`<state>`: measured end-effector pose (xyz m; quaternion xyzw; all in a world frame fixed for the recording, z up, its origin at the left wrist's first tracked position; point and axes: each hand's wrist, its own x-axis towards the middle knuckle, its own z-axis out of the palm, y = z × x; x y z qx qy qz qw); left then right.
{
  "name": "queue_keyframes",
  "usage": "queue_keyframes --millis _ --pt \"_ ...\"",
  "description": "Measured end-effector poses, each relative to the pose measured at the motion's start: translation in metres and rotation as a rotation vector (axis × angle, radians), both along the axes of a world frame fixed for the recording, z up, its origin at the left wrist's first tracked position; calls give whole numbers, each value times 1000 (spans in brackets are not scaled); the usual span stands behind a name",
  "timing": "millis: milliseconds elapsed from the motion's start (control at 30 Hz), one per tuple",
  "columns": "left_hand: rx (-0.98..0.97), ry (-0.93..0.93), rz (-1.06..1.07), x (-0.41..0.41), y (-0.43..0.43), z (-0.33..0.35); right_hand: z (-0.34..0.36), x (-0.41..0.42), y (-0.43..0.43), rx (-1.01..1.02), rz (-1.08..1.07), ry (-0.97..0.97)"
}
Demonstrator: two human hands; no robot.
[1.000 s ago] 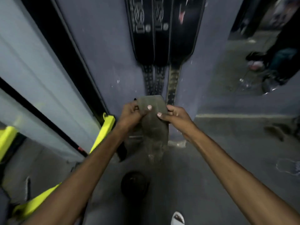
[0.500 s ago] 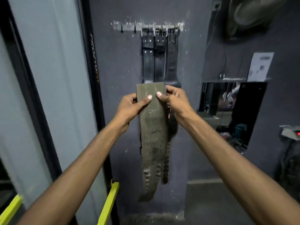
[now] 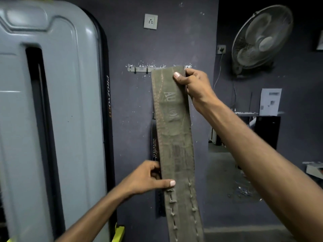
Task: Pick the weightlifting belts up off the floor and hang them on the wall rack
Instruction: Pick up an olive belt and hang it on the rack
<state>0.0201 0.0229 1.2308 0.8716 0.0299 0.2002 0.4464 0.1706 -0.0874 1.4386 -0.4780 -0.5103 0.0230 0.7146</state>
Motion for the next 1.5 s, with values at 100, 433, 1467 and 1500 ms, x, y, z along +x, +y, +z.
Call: queue_keyframes --millis 100,433,1467,1500 --pt "-152 -242 76 3 -3 55 5 4 -5 -18 0 -18" --pt "-364 -736 175 32 -20 202 5 15 -21 -38 34 -83" --pt "-553 -295 96 -2 15 167 -36 16 11 -72 551 126" --pt "-595 -318 86 0 14 169 -39 17 7 -60 534 76"
